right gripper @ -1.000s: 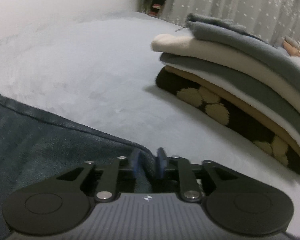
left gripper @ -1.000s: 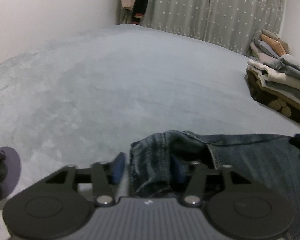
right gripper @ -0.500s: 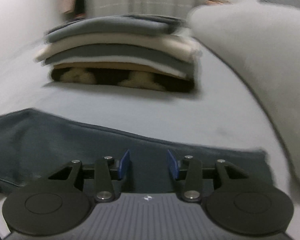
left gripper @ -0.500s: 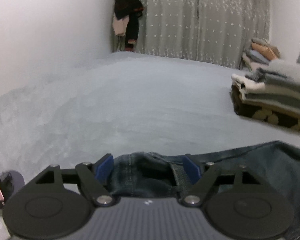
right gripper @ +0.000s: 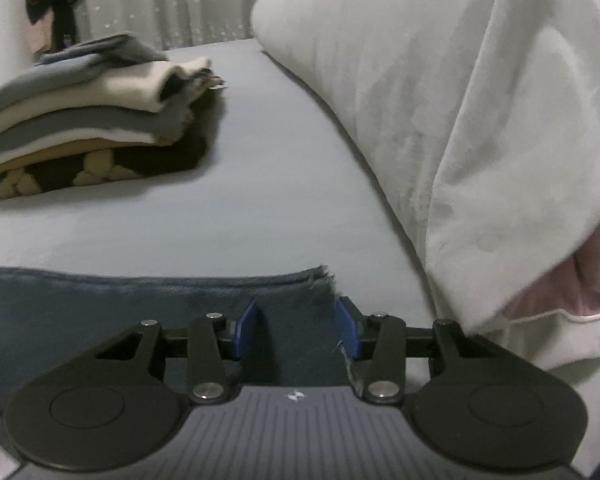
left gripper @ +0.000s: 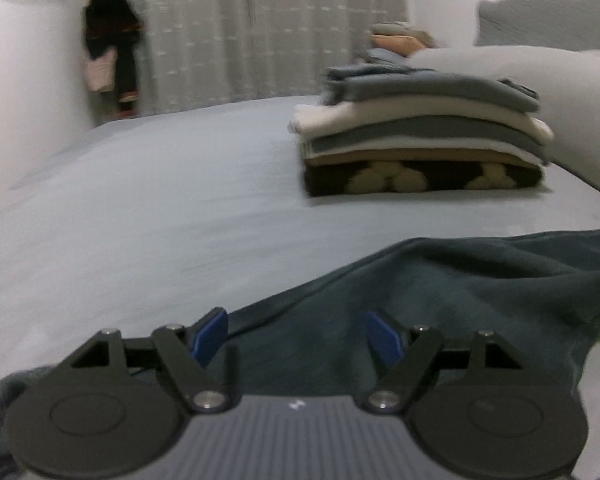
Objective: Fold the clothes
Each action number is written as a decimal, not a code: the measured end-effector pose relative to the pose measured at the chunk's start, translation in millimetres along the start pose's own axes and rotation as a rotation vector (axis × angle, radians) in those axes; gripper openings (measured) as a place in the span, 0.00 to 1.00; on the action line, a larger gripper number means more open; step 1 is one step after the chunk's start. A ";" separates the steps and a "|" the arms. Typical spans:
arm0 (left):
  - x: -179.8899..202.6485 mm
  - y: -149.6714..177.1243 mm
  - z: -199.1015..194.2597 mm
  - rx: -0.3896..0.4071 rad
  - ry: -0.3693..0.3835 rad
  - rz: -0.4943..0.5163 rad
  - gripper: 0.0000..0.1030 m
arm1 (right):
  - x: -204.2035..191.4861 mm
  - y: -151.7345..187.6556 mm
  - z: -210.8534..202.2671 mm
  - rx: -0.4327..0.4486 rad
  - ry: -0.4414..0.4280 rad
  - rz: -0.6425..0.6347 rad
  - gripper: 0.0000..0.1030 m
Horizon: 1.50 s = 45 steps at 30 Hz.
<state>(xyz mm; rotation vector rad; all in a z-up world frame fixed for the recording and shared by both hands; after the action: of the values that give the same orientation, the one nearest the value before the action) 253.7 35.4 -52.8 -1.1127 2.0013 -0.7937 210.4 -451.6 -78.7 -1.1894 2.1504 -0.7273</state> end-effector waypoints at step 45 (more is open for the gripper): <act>59.1 -4.7 41.9 0.094 0.216 0.014 0.91 | -137.3 6.7 21.5 0.132 -0.163 -0.312 0.53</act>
<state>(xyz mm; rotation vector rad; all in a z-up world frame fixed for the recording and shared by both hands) 267.0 -25.9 -89.3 -0.9936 2.1213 -1.0268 282.4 -332.9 -68.4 -1.4760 1.7759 -0.8573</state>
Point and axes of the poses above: each gripper's, at about its wrist camera, not at the fingertips, and z roughly the way its jaws point, x to its right, y to its underside, the point moved 8 cm from there along z, roughly the way its jaws point, and after that the axes turned 14 degrees about z, right-handed, at the moved point
